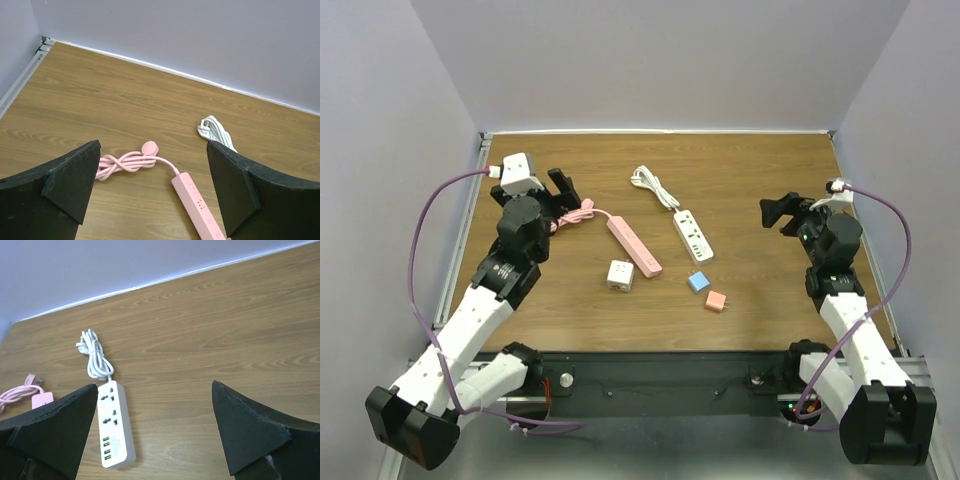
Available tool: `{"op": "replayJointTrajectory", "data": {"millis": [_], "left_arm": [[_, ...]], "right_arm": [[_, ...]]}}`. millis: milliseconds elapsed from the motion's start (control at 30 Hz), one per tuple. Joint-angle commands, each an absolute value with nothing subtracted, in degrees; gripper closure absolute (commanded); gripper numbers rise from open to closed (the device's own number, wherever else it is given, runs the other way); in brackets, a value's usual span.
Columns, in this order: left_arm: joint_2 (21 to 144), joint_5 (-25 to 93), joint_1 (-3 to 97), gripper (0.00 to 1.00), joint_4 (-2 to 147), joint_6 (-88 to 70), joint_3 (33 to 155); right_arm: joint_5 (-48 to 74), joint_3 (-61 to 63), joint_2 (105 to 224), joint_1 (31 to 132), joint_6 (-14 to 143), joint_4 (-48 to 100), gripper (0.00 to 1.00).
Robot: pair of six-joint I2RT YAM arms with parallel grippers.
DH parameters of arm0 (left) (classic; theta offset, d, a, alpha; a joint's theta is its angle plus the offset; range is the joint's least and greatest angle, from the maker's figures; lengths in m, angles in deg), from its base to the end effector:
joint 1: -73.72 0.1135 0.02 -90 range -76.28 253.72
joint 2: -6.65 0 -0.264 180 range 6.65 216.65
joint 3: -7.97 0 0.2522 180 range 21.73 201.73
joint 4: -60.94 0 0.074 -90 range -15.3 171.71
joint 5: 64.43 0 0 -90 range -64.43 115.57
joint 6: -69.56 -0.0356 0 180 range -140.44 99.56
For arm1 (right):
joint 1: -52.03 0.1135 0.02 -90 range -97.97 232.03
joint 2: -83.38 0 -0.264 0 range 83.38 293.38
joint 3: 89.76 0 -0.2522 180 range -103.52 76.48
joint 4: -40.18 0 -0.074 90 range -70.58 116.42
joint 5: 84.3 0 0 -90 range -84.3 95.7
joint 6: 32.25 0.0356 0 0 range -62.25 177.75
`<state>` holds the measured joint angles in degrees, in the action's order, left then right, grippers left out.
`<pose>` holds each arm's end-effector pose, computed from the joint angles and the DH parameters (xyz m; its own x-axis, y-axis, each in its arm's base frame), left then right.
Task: Insert the plug
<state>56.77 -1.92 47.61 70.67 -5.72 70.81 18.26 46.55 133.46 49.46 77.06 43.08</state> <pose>0.1888 -0.0742 0.3771 0.0513 -0.2762 -0.9597 -0.0108 0.9608 -0.2770 0.2099 -0.0017 0.2813 -0.1146 0.3282 -0.9376 -0.1432 0.9285 0.3426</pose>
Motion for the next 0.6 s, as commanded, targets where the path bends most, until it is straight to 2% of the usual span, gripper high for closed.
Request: {"op": "replayJointTrajectory", "data": {"millis": [0,167,400,567], "left_arm": [[58.0,-0.5,45.9,0.01,68.4,-3.4,68.0],[64.6,5.5,42.5,0.01,68.8,0.2,65.1],[72.5,6.4,36.1,0.01,70.5,3.7,64.0],[78.2,5.4,35.7,0.01,74.6,5.2,65.4]], "right_arm": [[16.1,45.2,133.5,49.6,76.7,42.9,0.00],[16.1,45.1,134.0,49.6,76.6,42.3,0.00],[15.3,45.4,134.5,49.6,76.7,42.0,0.00],[15.5,45.3,134.9,49.6,76.9,41.7,0.00]]}}
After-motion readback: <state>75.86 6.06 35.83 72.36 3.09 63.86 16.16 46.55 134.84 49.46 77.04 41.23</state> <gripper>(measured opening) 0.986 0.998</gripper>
